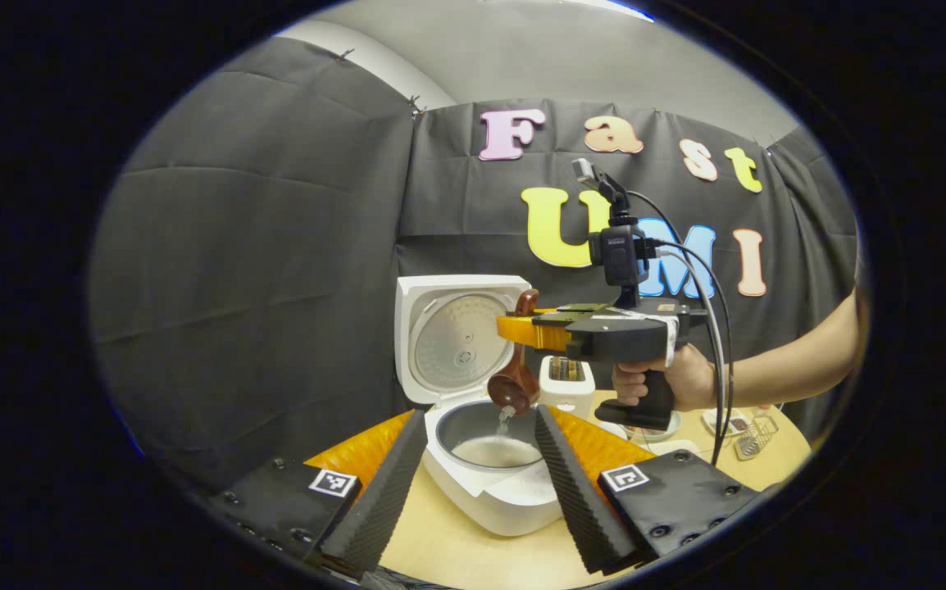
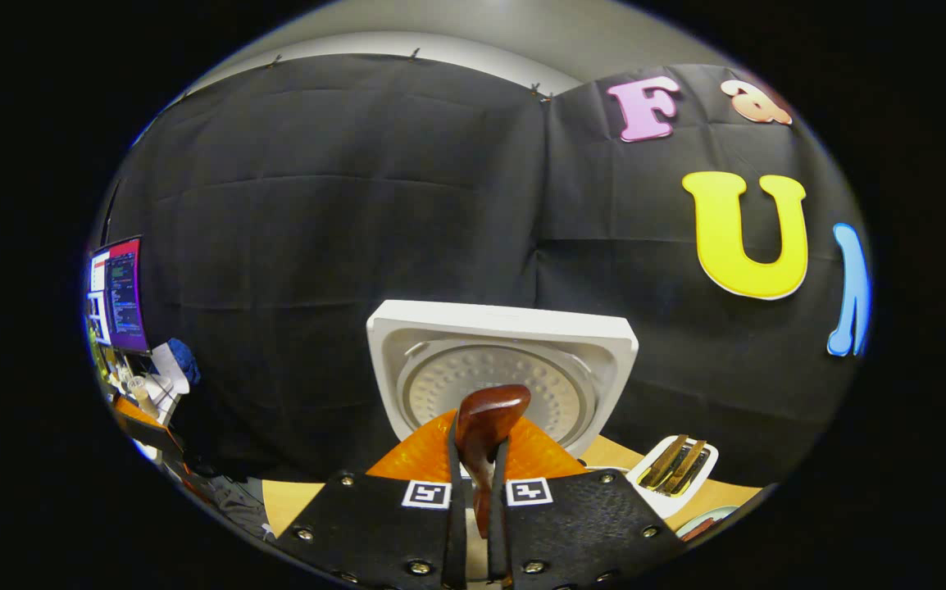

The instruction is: Close the left gripper, press the button to open the rice cooker; take a wooden spoon from the chopstick holder with the right hand, scoop a spoonful of rice and pour it into the rice cooker, then put the wooden spoon back into the chopstick holder.

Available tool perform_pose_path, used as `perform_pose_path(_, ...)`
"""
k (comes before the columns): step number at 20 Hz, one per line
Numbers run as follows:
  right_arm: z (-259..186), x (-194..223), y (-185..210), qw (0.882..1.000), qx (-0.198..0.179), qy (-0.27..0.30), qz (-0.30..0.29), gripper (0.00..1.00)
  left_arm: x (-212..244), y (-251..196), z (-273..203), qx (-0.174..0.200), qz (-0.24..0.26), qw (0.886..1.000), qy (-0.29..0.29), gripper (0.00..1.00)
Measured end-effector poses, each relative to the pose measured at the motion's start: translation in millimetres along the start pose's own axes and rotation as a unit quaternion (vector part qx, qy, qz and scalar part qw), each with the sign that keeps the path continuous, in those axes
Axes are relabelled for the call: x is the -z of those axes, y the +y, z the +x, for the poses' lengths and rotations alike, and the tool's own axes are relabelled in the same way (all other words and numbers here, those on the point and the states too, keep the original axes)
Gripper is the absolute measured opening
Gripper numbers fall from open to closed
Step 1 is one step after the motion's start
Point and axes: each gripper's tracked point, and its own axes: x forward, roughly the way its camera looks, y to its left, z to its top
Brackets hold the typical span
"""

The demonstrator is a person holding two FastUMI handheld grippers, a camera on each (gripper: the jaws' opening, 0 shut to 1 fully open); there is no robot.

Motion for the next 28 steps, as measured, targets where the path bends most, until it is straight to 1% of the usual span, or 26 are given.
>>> perform_pose_path(1,-1.3,0.0,3.6,1.0,-0.003,0.006,-0.004,0.1,0.3,-1.0,0.6,0.002,-0.005,1.0,0.002,0.93)
perform_pose_path(3,-4.9,-1.7,2.4,1.0,-0.001,0.005,0.013,0.11,-1.6,-1.3,0.0,0.0,-0.009,1.0,0.0,0.98)
perform_pose_path(4,-6.5,-3.2,-3.2,1.0,0.005,0.003,0.028,0.11,0.3,-0.5,-1.1,-0.001,-0.01,1.0,0.0,0.98)
perform_pose_path(6,-10.1,-6.0,-18.7,0.997,0.02,0.001,0.073,0.11,-0.3,-1.0,-1.4,-0.001,-0.012,1.0,-0.002,0.98)
perform_pose_path(7,-12.6,-7.3,-28.8,0.994,0.028,0.0,0.106,0.11,-0.9,-1.2,-1.8,0.0,-0.012,1.0,-0.003,0.98)
perform_pose_path(8,-17.1,-9.0,-40.1,0.988,0.038,-0.003,0.147,0.11,-2.3,-2.5,-1.7,0.003,-0.013,1.0,-0.005,0.98)
perform_pose_path(10,-30.0,-14.4,-63.3,0.97,0.053,-0.015,0.237,0.11,-6.9,-10.3,-2.8,0.012,-0.016,1.0,-0.009,0.98)
perform_pose_path(12,-50.0,-19.7,-89.2,0.947,0.07,-0.031,0.312,0.1,-11.1,-20.4,-1.7,0.027,-0.018,0.999,-0.014,0.96)
perform_pose_path(14,-75.3,-23.2,-116.0,0.925,0.092,-0.048,0.365,0.1,-14.1,-32.0,0.1,0.045,-0.013,0.999,-0.017,0.95)
perform_pose_path(16,-107.3,-29.3,-137.1,0.905,0.114,-0.074,0.403,0.1,-23.3,-51.8,6.9,0.067,-0.008,0.997,-0.023,0.95)
perform_pose_path(17,-121.2,-33.8,-145.8,0.896,0.119,-0.088,0.418,0.1,-29.1,-64.6,10.6,0.079,-0.007,0.996,-0.027,0.95)
perform_pose_path(19,-155.9,-31.0,-158.6,0.885,0.13,-0.104,0.435,0.1,-38.9,-86.1,19.8,0.098,-0.01,0.995,-0.032,0.95)
perform_pose_path(21,-190.2,-33.3,-173.3,0.876,0.149,-0.12,0.443,0.1,-46.9,-107.1,25.6,0.115,-0.019,0.992,-0.038,0.97)
perform_pose_path(23,-229.5,-31.4,-187.2,0.871,0.169,-0.132,0.442,0.1,-52.6,-127.4,28.2,0.13,-0.026,0.99,-0.046,0.97)
perform_pose_path(24,-245.9,-30.4,-194.0,0.869,0.176,-0.136,0.441,0.1,-55.3,-140.1,30.2,0.142,-0.03,0.988,-0.046,0.96)
perform_pose_path(28,-305.3,-19.8,-206.2,0.86,0.22,-0.147,0.435,0.1,-65.9,-176.4,31.9,0.183,-0.049,0.98,-0.055,0.97)
